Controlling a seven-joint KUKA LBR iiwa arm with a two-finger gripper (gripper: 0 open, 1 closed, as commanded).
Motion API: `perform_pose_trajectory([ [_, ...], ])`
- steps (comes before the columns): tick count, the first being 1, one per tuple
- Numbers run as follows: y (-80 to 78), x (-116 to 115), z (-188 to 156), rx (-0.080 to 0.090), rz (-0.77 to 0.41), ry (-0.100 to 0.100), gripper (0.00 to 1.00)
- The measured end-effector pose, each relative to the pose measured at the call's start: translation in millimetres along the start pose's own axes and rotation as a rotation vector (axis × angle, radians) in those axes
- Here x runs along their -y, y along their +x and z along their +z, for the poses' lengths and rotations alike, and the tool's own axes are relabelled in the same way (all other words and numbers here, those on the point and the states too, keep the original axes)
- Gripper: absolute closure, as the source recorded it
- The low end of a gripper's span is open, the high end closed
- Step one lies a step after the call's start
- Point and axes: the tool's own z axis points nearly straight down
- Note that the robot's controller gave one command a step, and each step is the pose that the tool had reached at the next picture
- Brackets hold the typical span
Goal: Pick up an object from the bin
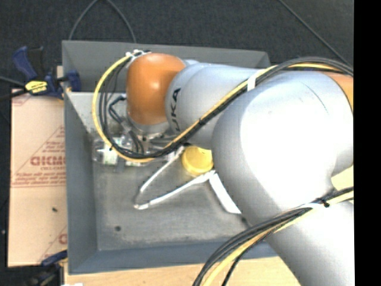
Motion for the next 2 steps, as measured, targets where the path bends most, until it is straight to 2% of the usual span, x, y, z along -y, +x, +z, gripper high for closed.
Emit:
perform_pose_trajectory([
  [2, 1.0, 0, -10, 0.004, -0.017, -0.002, 1.00],
])
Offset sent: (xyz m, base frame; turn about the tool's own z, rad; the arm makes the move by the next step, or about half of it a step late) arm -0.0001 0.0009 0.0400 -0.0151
